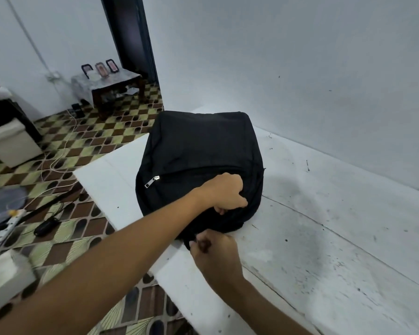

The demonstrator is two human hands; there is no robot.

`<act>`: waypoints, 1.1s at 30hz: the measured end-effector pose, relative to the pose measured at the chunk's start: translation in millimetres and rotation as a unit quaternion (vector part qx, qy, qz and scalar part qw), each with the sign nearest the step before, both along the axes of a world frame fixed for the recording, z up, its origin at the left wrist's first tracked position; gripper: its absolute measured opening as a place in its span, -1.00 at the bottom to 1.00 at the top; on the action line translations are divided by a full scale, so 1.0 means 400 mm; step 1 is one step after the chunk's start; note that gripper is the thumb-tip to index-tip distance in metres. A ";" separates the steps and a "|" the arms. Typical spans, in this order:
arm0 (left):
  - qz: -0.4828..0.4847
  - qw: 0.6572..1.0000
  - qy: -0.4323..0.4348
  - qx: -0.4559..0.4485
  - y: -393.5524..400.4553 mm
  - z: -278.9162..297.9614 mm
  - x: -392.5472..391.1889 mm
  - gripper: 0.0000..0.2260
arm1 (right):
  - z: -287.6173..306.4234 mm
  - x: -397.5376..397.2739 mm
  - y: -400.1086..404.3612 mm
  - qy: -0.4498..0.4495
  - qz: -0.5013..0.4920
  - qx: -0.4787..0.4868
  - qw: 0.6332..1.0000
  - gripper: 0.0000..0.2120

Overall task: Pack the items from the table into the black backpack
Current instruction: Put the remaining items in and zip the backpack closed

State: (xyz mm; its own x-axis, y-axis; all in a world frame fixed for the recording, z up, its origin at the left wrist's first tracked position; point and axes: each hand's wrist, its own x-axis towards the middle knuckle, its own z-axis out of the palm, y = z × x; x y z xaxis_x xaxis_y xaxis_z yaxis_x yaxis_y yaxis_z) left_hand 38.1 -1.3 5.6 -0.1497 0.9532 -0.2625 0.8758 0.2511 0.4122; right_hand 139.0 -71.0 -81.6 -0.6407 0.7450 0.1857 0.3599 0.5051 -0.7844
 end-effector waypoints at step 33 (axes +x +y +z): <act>0.322 0.852 -0.332 0.248 -0.152 -0.194 -0.617 -0.75 | 0.233 -0.739 0.322 -0.299 0.299 0.316 0.849 -0.79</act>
